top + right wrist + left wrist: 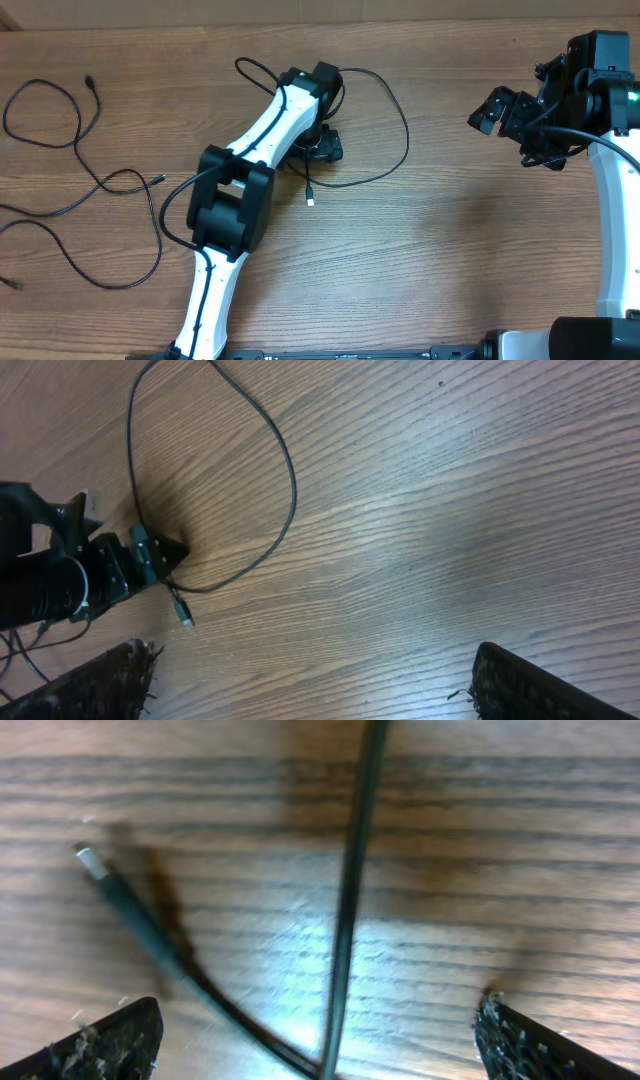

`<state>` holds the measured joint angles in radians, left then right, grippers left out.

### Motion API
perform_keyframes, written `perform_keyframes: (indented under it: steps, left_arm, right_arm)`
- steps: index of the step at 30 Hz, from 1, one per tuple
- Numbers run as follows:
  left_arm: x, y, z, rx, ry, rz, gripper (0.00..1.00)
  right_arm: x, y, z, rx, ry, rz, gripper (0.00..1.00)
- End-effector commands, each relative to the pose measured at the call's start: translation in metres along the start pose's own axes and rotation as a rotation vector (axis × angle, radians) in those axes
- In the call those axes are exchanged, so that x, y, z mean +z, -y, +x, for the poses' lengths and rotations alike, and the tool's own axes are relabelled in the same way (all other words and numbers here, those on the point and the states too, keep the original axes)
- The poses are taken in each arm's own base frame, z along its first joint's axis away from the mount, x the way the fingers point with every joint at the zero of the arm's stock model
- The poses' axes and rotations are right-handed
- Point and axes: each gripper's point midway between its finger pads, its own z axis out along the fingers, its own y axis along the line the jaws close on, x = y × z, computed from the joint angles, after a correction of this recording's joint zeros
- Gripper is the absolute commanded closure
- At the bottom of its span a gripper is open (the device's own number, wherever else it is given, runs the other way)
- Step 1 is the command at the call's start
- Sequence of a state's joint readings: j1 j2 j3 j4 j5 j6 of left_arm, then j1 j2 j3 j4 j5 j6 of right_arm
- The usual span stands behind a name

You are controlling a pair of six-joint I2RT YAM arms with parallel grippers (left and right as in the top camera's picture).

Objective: Untangle cables
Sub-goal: 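Lower the left gripper onto the center cable loop and grasp it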

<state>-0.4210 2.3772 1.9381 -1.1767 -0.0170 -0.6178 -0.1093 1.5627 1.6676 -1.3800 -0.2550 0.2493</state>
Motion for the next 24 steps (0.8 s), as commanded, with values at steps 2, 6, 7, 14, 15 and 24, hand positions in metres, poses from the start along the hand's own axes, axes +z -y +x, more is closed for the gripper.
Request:
perform_keyframes:
  steps: [2,6,7,14,15,24]
  left_arm:
    - [0.043,-0.013,0.017,0.022,-0.14,0.039,0.02]
    - [0.043,-0.017,0.01,0.063,-0.144,0.082,0.18]
    - [0.043,-0.019,0.009,0.079,-0.143,0.083,0.23]
    - [0.044,-0.013,0.007,0.172,-0.123,0.096,0.96]
    - [0.044,-0.013,0.005,0.182,-0.116,0.101,0.96]
    - [-0.006,-0.01,-0.025,0.231,0.003,0.16,0.96]
  right_arm:
    - [0.001,0.0,0.002,-0.018,-0.005,0.0,0.0]
    - [0.001,-0.001,0.0,-0.019,0.0,-0.002,0.0]
    - [0.001,-0.001,0.0,-0.019,0.002,-0.003,0.0]
    - [0.001,-0.001,-0.001,-0.019,0.003,-0.003,0.0]
    - [0.001,-0.001,0.0,-0.019,0.003,-0.003,0.0]
    - [0.001,-0.001,0.0,-0.019,0.002,-0.003,0.0]
